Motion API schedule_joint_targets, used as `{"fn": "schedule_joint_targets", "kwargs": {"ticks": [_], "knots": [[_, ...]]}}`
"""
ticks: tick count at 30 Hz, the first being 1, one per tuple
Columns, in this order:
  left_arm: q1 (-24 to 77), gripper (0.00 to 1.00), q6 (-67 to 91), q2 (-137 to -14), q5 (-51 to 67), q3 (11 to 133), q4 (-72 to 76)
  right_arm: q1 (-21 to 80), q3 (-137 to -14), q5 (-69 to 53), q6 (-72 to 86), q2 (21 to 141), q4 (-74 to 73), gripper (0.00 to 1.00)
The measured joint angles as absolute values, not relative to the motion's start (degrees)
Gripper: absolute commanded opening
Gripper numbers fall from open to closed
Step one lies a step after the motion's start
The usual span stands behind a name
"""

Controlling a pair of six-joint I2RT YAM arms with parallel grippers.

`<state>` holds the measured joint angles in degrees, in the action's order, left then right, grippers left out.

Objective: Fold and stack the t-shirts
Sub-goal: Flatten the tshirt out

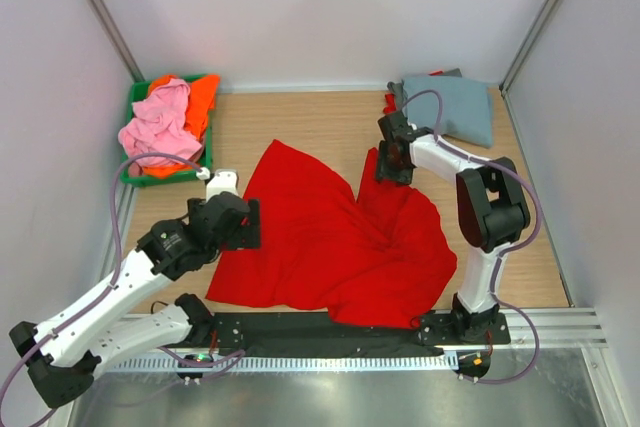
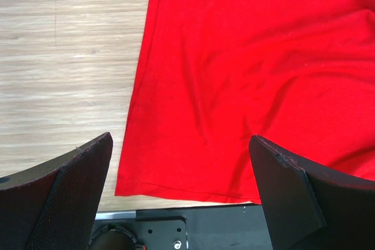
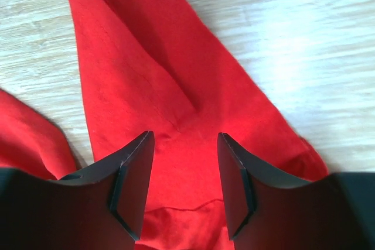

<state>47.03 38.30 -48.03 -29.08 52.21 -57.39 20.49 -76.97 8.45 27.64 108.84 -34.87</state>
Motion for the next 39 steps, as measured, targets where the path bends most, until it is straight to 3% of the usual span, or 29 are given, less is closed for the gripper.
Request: {"fn": "schedule_joint_targets", "kwargs": {"ticks": [12,15,23,32,39], "knots": [[46.48,1.00,37.01,-47.62,-28.21,52.18,-56.29,20.29,-76.99,6.68,26.83,111.90,-32.23,0.40],[46.48,1.00,37.01,-47.62,-28.21,52.18,-56.29,19.94,-76.99,6.57,26.70,111.90,-31.70,0.33],[46.41,1.00,37.04,-47.86,-28.21,52.18,-56.29,19.53,-76.99,5.45,25.80,111.90,-31.35,0.01],[37.21,1.00,36.84,-59.02,-21.82,55.13,-52.14,19.49,-76.97,3.22,25.39,108.99,-32.18,0.01],[25.45,0.90,34.85,-87.13,-14.52,72.47,-42.70,19.49,-76.75,-0.56,25.45,99.00,-32.34,0.01]]}}
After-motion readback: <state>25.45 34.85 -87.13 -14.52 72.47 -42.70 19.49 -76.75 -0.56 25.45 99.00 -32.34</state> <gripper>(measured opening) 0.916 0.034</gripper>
